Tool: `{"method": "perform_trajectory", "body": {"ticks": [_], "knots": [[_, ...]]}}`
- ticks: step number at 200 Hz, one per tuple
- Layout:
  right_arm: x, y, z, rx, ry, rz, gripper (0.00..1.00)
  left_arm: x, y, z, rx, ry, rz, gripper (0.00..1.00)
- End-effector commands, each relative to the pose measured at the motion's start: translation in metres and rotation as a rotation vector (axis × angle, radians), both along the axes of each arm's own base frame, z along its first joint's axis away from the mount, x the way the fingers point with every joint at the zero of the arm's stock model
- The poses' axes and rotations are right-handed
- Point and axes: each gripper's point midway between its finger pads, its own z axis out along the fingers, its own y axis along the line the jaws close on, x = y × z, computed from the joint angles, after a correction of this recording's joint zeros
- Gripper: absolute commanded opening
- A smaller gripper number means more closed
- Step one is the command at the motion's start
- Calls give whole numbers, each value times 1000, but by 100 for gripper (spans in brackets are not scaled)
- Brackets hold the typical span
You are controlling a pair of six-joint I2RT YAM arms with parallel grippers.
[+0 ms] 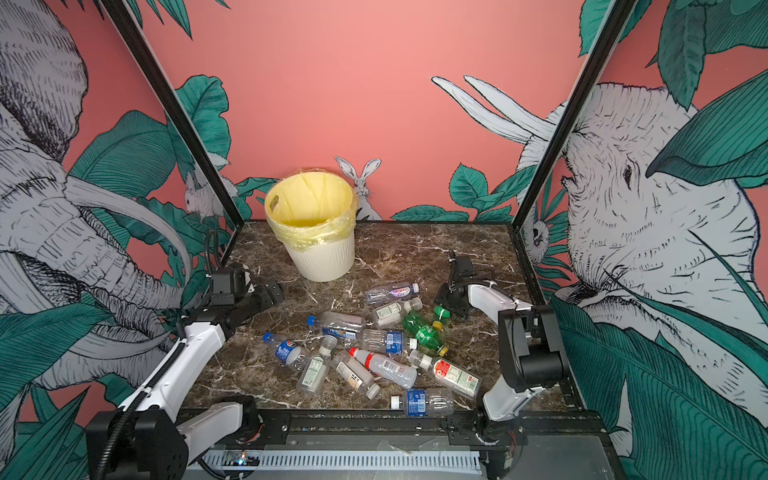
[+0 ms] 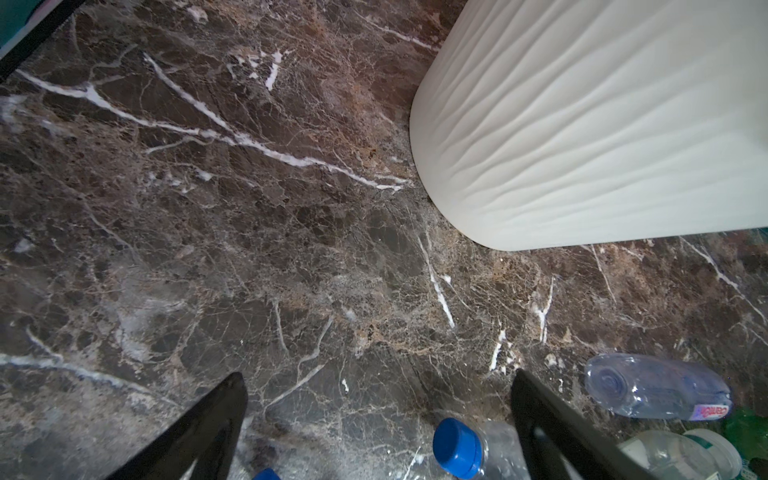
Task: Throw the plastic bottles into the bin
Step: 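Close the right gripper on the green bottle's neck, then lift the green bottle with the right gripper toward the bin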
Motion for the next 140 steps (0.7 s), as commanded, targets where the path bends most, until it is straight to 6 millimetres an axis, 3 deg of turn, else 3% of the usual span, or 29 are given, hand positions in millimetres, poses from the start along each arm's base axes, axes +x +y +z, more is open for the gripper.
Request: {"method": "perform_trajectory", "body": {"ticks": [1, 54, 58, 140], "knots": [[11, 4, 13, 22, -49, -9, 51, -2, 4, -3, 2, -1, 28, 99], [19, 9, 26, 46, -82, 1, 45, -2, 5, -1, 2, -10, 32, 99], [20, 9, 39, 52, -117, 3, 45, -2, 5, -1, 2, -11, 30, 99], [32, 20, 85, 114, -245, 43, 42, -3, 4, 0, 1, -12, 28, 99]]}}
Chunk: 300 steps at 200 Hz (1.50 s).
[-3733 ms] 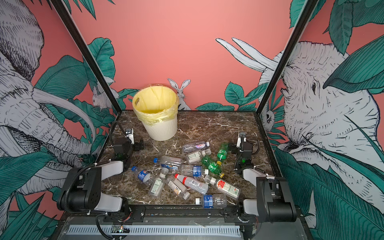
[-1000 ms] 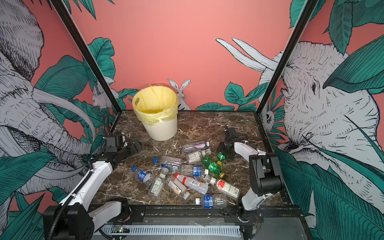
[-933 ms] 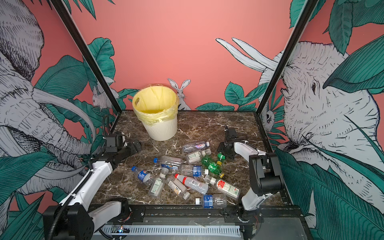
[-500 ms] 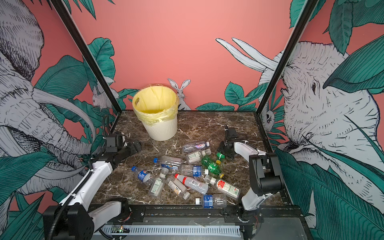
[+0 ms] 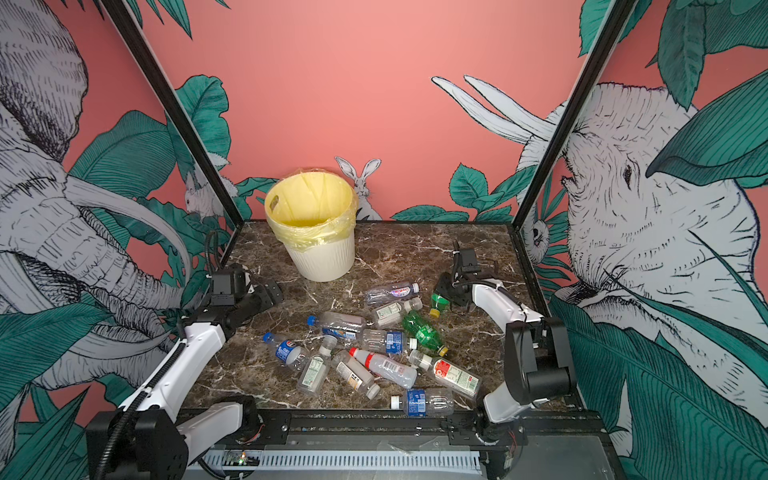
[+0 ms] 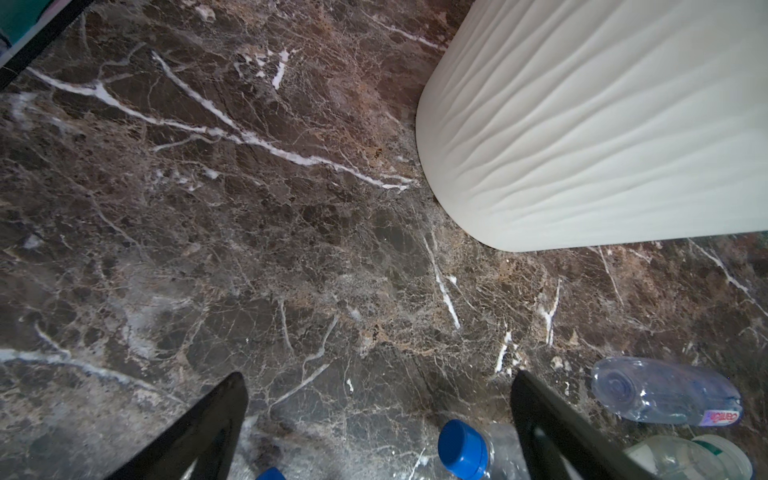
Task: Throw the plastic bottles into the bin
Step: 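Lift the green bottle with the right gripper toward the bin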
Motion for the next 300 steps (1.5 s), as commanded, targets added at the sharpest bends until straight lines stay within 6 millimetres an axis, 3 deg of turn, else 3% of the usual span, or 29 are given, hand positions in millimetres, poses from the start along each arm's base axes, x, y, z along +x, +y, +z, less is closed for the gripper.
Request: {"method": "perform_trajectory", "body": {"ticks": [1, 83, 202, 300], "knots": [[10, 7, 32, 36, -93, 20, 42, -2, 2, 3, -6, -17, 20, 99], [23, 38, 101, 157, -319, 151, 38, -4, 2, -4, -18, -1, 27, 99], [22, 108, 206, 363, -647, 330, 39, -6, -1, 0, -33, -18, 20, 99], [11, 154, 254, 530, -774, 451, 40, -4, -3, 1, -53, -22, 19, 99]]}}
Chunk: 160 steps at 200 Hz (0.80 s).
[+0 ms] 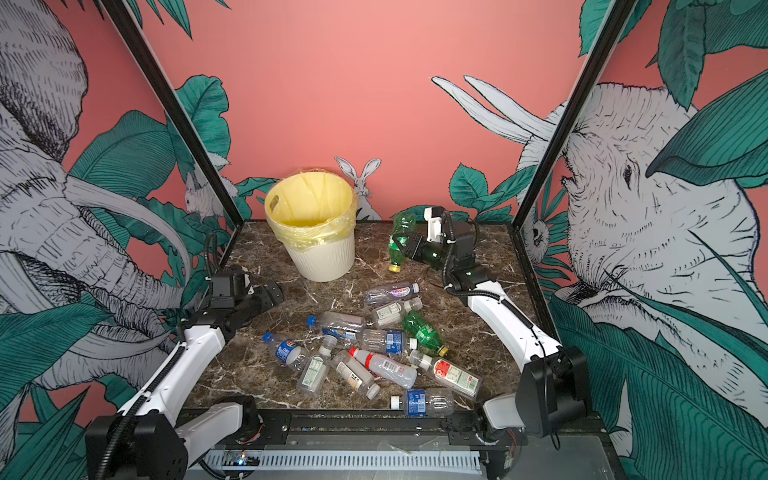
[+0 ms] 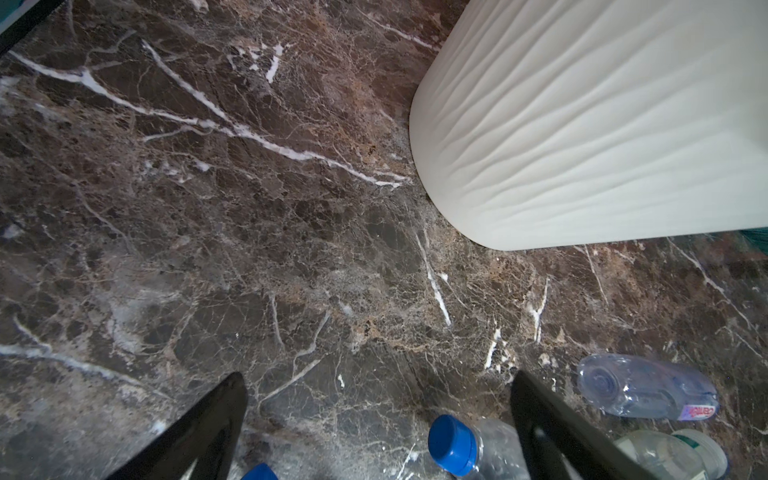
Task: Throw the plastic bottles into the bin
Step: 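Lift the green bottle with the right gripper toward the bin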
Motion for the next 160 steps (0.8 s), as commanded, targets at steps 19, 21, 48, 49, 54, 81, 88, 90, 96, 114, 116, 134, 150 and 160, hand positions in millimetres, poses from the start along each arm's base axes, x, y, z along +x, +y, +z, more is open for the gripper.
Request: {"method": "perform_trajectory", "body": {"ticks": [19, 21, 48, 49, 54, 81, 88, 90, 96, 114, 116, 134, 150, 160], "knots": [[-6, 24, 51, 154, -141, 108, 39, 0, -1, 0, -24, -10, 14, 99], [-7, 26, 52, 159, -140, 114, 39, 0, -1, 0, -24, -9, 13, 99], [-9, 35, 62, 211, -168, 159, 40, -1, 0, 0, -18, 1, 15, 99], [-9, 35, 62, 213, -167, 161, 40, -1, 0, 0, -19, 1, 15, 99], [-9, 37, 63, 221, -172, 168, 40, -1, 0, 0, -18, 1, 14, 99], [-10, 42, 66, 240, -190, 191, 40, 0, 0, 1, -20, -3, 15, 99], [-11, 44, 65, 240, -192, 195, 40, 0, 0, 1, -20, -5, 16, 99], [-11, 44, 65, 239, -192, 197, 40, 0, 0, 1, -21, -4, 15, 99], [-11, 45, 64, 238, -191, 199, 40, 0, 0, 1, -21, -3, 17, 99], [-11, 45, 59, 230, -185, 200, 40, 1, 0, 1, -26, -3, 16, 99], [-11, 45, 58, 229, -185, 199, 40, 1, 0, 0, -25, -1, 15, 99], [-12, 43, 50, 218, -178, 189, 40, 1, 0, 1, -25, -2, 16, 99], [-13, 40, 45, 207, -176, 174, 40, 0, -1, -1, -28, -1, 17, 99], [-11, 38, 39, 189, -161, 149, 40, 0, -1, -2, -30, -1, 18, 99]]}}
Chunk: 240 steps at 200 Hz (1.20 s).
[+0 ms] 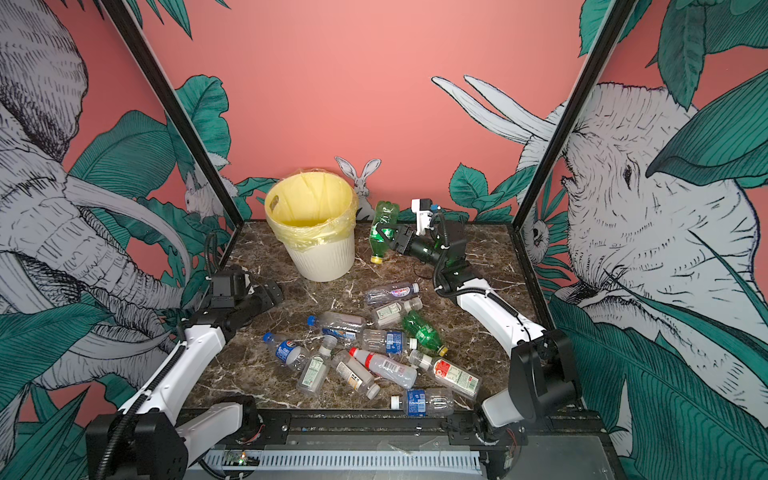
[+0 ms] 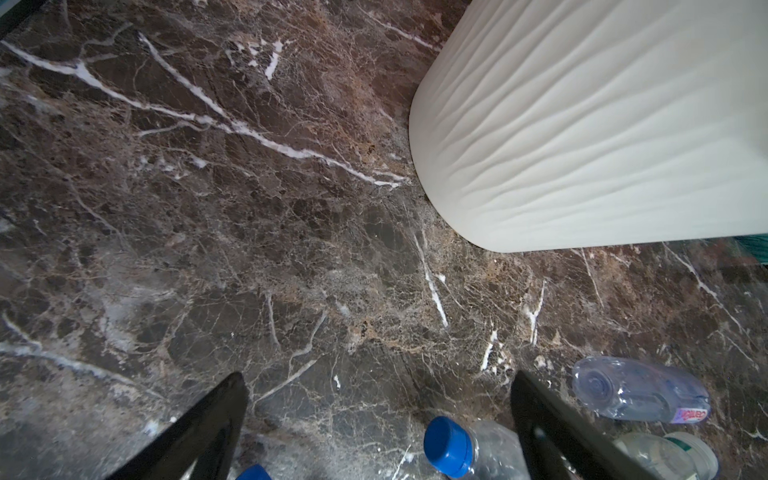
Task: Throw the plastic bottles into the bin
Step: 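Lift the green bottle with the right gripper toward the bin, then open the right gripper over the bin to drop the green bottle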
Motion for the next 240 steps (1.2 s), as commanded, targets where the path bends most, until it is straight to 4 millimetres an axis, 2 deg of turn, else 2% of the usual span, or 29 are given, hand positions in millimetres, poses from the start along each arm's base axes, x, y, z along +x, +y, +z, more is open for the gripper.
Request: {"method": "perform_trajectory", "body": {"ticks": [1, 22, 52, 66, 70, 85, 110, 118, 126, 129, 136, 145, 147, 149, 150, 155, 177, 180, 182, 183, 185, 188, 190, 198, 215, 240], "knots": [[-4, -3, 6, 1, -48, -23, 40, -1, 0, -1, -16, -2, 9, 99], [-4, -3, 5, -28, -54, -42, 39, -4, 1, -2, -18, -3, 18, 99], [-3, 11, 24, -81, -102, -48, 39, -6, 1, -2, -17, -11, 20, 99], [-1, 27, 36, -116, -129, -33, 40, -7, 0, -2, -19, -9, 15, 99], [1, 31, 50, -113, -153, -31, 40, -7, 0, -2, -20, -9, 13, 99], [10, 49, 73, -109, -187, -23, 40, -7, -1, -2, -27, -6, 8, 99], [47, 93, 95, -97, -225, -29, 41, -8, -5, -3, -42, -2, -4, 99], [64, 108, 99, -100, -226, -40, 46, -9, -5, -3, -45, 1, -5, 99], [82, 123, 98, -118, -199, -51, 58, -10, -5, -4, -47, 6, -4, 99], [90, 128, 92, -137, -174, -57, 66, -10, -5, -4, -47, 8, -3, 99], [101, 140, 95, -149, -165, -51, 96, -11, -5, -3, -52, 10, 1, 99], [112, 149, 97, -135, -166, -43, 99, -11, -8, -2, -69, 10, -1, 99], [110, 148, 107, -115, -182, -47, 99, -11, -8, -1, -72, 7, -1, 99], [114, 149, 101, -114, -170, -54, 99, -11, -9, -1, -73, 8, -3, 99], [113, 148, 108, -100, -179, -58, 99, -11, -9, 0, -76, 8, -5, 99], [119, 147, 105, -80, -171, -75, 99, -12, -9, 1, -80, 8, -1, 99], [118, 141, 123, -42, -183, -104, 99, -15, -10, 11, -84, -1, -10, 99], [120, 143, 117, -53, -177, -102, 99, -15, -10, 13, -83, -4, -8, 100], [116, 140, 126, -45, -191, -104, 99, -16, -10, 14, -81, -6, -7, 99], [119, 141, 120, -53, -182, -105, 99, -16, -10, 15, -82, -6, -7, 100], [115, 139, 128, -44, -198, -108, 99, -16, -9, 15, -80, -7, -6, 100], [115, 139, 124, -49, -197, -114, 99, -17, -9, 16, -79, -9, -5, 100], [111, 135, 133, -39, -213, -121, 99, -17, -9, 17, -78, -12, -6, 99], [104, 125, 139, -35, -237, -162, 99, -19, -9, 20, -76, -19, -6, 100], [91, 104, 143, -98, -253, -218, 99, -23, -9, 28, -74, -30, -7, 100], [62, 88, 140, -162, -220, -184, 99, -32, -10, 33, -82, -21, -8, 99]]}}
